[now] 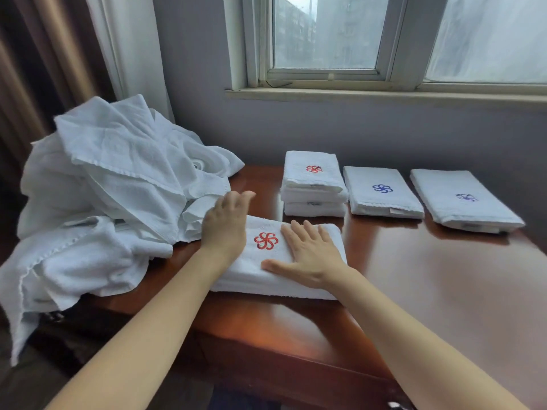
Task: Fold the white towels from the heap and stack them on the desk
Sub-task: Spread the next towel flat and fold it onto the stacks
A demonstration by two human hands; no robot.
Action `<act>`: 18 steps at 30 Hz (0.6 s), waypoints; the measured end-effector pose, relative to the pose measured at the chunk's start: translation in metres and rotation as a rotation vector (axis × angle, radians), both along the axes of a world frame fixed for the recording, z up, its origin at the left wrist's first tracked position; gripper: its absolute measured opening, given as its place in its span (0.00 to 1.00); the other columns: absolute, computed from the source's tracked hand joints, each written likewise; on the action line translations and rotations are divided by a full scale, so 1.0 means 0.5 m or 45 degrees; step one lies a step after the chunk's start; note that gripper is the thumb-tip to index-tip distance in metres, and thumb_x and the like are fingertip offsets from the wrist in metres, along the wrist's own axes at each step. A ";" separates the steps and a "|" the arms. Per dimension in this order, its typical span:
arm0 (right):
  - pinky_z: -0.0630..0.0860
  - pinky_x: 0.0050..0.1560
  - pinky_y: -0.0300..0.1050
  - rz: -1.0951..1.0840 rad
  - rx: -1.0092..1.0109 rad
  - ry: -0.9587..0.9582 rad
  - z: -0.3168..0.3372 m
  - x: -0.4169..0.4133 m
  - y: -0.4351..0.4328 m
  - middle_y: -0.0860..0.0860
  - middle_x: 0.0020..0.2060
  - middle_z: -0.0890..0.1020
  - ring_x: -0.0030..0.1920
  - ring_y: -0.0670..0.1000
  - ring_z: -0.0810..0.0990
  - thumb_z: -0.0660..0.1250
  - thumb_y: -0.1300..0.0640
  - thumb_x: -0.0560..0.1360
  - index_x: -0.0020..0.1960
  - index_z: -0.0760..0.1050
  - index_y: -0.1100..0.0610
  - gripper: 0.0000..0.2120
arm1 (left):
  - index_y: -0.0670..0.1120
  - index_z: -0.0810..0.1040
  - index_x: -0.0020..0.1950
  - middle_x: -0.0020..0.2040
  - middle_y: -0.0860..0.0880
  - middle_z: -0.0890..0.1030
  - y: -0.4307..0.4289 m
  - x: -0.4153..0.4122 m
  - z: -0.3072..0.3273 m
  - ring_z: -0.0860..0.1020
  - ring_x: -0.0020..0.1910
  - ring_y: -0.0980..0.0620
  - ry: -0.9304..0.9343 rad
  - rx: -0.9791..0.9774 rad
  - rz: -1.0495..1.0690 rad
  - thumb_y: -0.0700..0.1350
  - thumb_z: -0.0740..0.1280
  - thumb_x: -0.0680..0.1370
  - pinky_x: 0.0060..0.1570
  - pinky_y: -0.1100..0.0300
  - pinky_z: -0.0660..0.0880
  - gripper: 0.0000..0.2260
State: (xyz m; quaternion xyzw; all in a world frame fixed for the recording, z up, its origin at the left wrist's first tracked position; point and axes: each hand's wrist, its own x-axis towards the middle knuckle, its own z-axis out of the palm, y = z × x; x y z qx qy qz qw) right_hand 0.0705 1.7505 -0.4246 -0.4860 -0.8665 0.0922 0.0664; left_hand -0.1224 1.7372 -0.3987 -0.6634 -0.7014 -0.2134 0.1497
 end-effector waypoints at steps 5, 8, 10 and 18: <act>0.37 0.76 0.59 -0.031 0.018 -0.002 -0.011 0.007 -0.001 0.50 0.80 0.48 0.79 0.56 0.41 0.48 0.20 0.67 0.80 0.46 0.48 0.50 | 0.53 0.69 0.73 0.73 0.54 0.69 0.008 0.029 -0.038 0.60 0.76 0.51 -0.099 -0.396 -0.251 0.49 0.51 0.85 0.74 0.52 0.51 0.18; 0.36 0.75 0.63 -0.076 0.013 0.014 -0.015 0.013 0.000 0.50 0.80 0.49 0.79 0.58 0.41 0.45 0.19 0.65 0.79 0.48 0.45 0.50 | 0.55 0.65 0.76 0.76 0.55 0.66 0.020 0.006 -0.042 0.57 0.77 0.51 -0.188 -0.529 -0.174 0.52 0.48 0.85 0.76 0.49 0.50 0.20; 0.36 0.74 0.65 -0.083 0.002 0.028 -0.013 0.017 0.000 0.50 0.80 0.49 0.79 0.59 0.41 0.46 0.19 0.66 0.79 0.49 0.44 0.48 | 0.55 0.67 0.76 0.75 0.54 0.68 0.027 -0.005 -0.036 0.61 0.75 0.51 -0.274 -0.573 -0.230 0.52 0.50 0.84 0.74 0.49 0.56 0.20; 0.43 0.77 0.55 0.253 0.256 0.088 -0.015 0.052 -0.057 0.49 0.78 0.57 0.79 0.52 0.51 0.54 0.30 0.76 0.78 0.55 0.43 0.34 | 0.54 0.69 0.75 0.74 0.52 0.69 0.014 -0.003 -0.040 0.62 0.75 0.50 -0.403 -0.536 -0.195 0.51 0.51 0.84 0.73 0.48 0.60 0.20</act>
